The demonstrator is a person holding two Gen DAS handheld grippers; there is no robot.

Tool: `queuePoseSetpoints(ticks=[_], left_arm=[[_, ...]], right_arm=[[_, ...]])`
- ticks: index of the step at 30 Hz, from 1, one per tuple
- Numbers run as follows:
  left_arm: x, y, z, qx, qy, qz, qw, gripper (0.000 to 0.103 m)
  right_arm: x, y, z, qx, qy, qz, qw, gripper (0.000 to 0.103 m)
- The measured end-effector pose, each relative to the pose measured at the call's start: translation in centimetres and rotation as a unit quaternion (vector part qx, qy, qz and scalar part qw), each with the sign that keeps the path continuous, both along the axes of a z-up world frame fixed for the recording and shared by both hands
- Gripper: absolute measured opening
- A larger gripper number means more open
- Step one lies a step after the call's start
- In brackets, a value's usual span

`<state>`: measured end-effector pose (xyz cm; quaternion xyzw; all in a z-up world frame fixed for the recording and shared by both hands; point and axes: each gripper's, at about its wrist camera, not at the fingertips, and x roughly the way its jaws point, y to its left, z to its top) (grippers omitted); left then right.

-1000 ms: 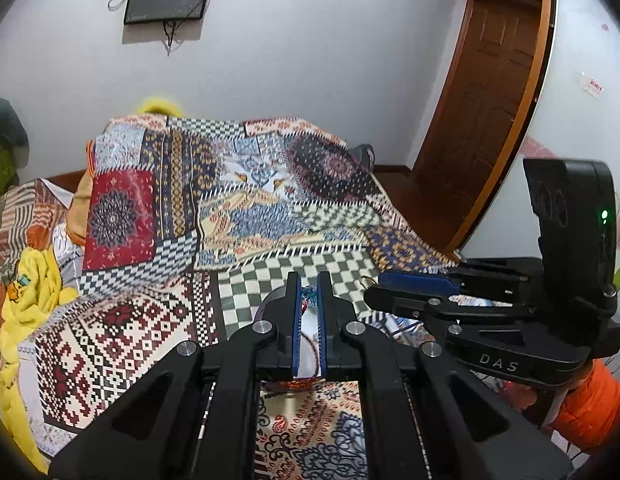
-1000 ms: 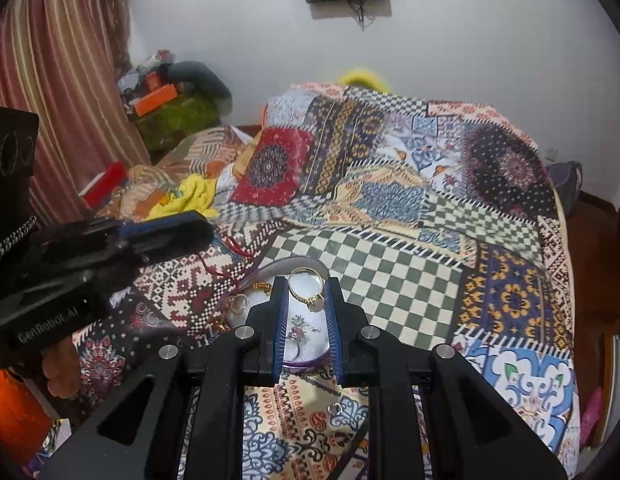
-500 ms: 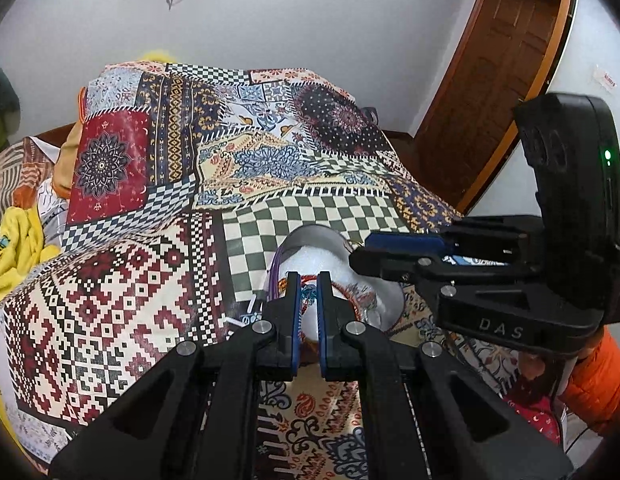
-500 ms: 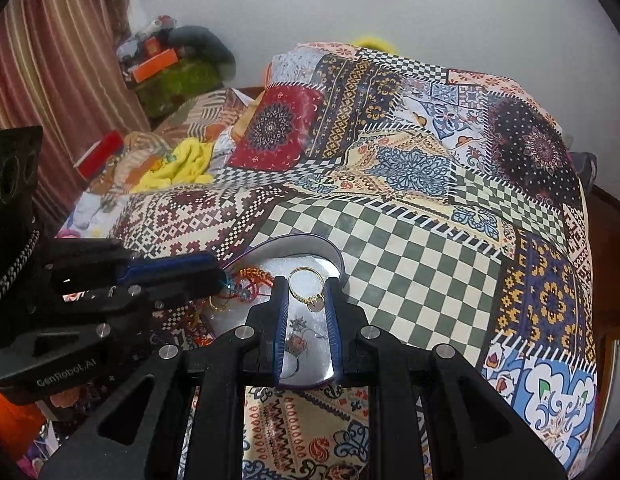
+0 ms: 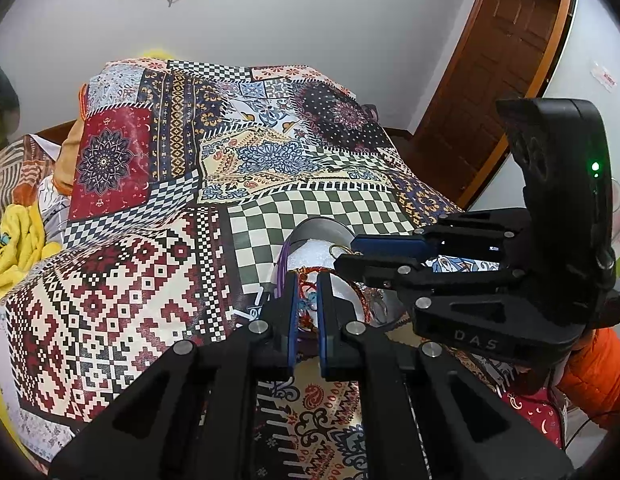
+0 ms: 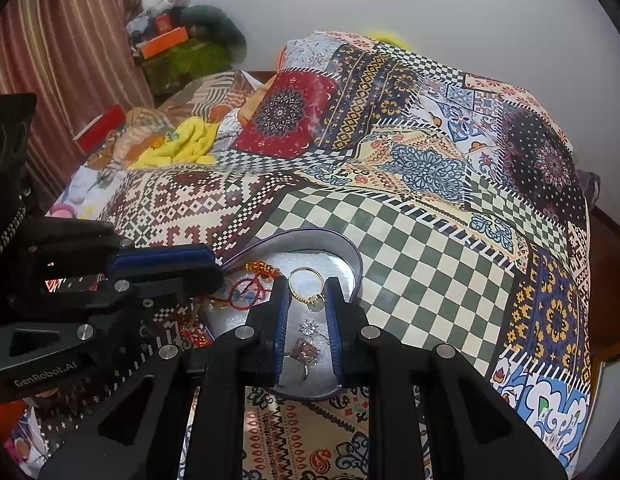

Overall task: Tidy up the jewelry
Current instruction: 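Carry the gold ring into the tin with the right tool while the left tool lowers its piece there, then open both tools and move them back to the quilt beside the tin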

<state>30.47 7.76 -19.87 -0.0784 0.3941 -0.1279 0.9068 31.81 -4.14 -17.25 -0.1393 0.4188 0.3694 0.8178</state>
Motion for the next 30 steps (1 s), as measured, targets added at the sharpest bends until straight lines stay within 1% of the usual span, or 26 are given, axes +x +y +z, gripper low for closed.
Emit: queuePoseSetpoints(ticks=[5,8,10,20,27,30], left_arm=[[-0.4,0.0,0.6,0.005,-0.002,0.005,1.0,0.005],[-0.8,-0.1,1.2,0.014,-0.008,0.007,0.9998,0.005],[-1.1,-0.2,1.6,0.019,-0.011,0.008,0.9997,0.005],[-3.4,-0.5,4.1,0.024,-0.027,0.011,0.9993,0.006],[-5.7,-1.3,5.7,0.036,-0.037,0.01,0.9986,0.009],[-6.4,-1.9,5.9,0.037,-0.035,0.009,0.9987,0.016]], right_arm=[[-0.1,0.2,0.2,-0.01,-0.003,-0.002,1.0,0.016],[0.0,0.2,0.3,-0.012,0.005,-0.003,1.0,0.017],[-0.2,0.1,0.5,-0.014,0.003,-0.005,1.0,0.017],[-2.0,-0.7,2.6,-0.015,-0.008,-0.014,1.0,0.017],[-3.8,-2.3,4.3,-0.011,-0.018,-0.029,0.999,0.017],[-4.5,-3.5,5.0,-0.005,-0.017,-0.039,0.999,0.018]])
